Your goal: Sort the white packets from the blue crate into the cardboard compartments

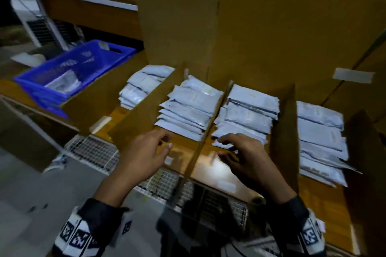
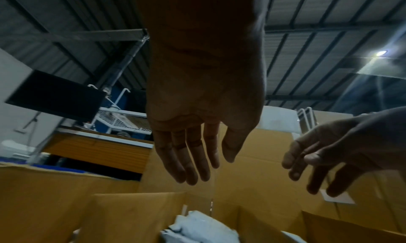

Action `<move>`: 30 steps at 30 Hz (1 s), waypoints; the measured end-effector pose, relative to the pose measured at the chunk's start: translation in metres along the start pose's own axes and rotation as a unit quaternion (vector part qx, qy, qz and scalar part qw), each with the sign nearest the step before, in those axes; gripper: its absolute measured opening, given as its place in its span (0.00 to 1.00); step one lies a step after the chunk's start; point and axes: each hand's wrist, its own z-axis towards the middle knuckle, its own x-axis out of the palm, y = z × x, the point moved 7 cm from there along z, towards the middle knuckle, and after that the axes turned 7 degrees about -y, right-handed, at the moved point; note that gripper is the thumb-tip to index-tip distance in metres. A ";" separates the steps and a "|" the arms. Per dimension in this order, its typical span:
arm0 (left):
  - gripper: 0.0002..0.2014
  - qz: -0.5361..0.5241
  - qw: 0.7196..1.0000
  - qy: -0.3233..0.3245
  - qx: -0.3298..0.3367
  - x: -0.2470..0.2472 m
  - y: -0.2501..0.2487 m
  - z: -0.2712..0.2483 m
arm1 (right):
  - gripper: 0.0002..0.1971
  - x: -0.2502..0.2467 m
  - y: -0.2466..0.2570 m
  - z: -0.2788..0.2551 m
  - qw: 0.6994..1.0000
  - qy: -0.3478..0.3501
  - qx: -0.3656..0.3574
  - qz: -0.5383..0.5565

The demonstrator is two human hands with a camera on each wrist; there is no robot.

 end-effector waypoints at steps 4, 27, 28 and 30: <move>0.10 0.011 0.999 -0.013 -0.044 -0.045 0.082 -0.025 | 0.15 0.064 0.072 0.034 0.999 0.025 -0.030 -0.010; 0.26 0.143 0.980 -0.020 -0.140 -0.221 0.451 0.114 | 0.23 0.385 0.314 0.347 0.992 0.110 -0.011 0.067; 0.26 0.147 0.980 -0.013 -0.130 -0.221 0.462 0.128 | 0.24 0.396 0.312 0.363 0.992 0.114 -0.001 0.056; 0.28 0.149 0.981 0.012 -0.122 -0.217 0.481 0.152 | 0.27 0.414 0.307 0.390 0.993 0.113 0.016 0.021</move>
